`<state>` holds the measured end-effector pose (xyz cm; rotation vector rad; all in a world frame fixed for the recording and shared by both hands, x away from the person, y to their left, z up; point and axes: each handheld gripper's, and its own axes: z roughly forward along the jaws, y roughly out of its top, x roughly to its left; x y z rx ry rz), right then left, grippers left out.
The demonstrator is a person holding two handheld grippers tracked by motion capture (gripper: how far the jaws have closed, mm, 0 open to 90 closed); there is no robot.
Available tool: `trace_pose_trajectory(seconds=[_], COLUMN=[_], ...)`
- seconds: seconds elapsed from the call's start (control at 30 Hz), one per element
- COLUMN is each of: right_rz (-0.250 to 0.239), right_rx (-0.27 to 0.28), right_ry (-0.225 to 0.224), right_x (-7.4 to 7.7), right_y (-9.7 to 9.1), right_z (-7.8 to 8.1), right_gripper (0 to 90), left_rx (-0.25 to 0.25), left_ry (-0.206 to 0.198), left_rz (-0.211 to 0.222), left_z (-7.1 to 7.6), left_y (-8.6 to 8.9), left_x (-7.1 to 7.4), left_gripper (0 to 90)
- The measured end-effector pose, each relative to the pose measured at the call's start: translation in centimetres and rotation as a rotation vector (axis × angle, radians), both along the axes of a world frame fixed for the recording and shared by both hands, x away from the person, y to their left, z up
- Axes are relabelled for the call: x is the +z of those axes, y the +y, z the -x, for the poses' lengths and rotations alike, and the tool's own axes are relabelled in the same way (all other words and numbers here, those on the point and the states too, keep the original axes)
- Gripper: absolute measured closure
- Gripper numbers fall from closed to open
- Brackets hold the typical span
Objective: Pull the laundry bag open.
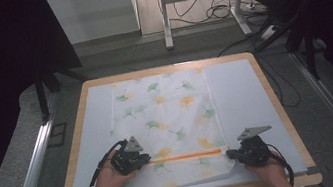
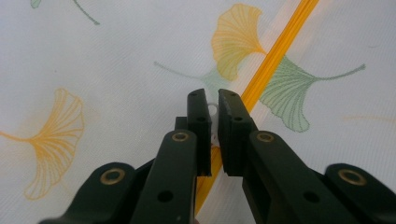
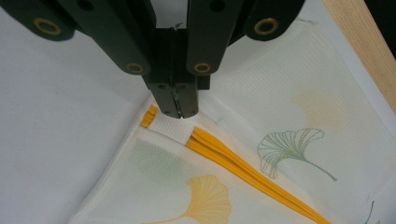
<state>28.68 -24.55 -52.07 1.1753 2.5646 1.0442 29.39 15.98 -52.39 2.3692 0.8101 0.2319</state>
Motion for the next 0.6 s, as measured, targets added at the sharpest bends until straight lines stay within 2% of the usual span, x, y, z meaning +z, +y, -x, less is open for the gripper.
trace_pose_trajectory(seconds=[0.6], right_rz=[0.002], right_rx=[-0.001], right_ry=[-0.003], right_x=[0.0], right_y=[0.1], right_z=[0.0], right_gripper=[89.4], left_rx=[0.026], left_ry=[-0.006], left_rz=[-0.01], left_z=[0.5], left_y=[1.4], left_x=[-0.1], left_gripper=[84.9])
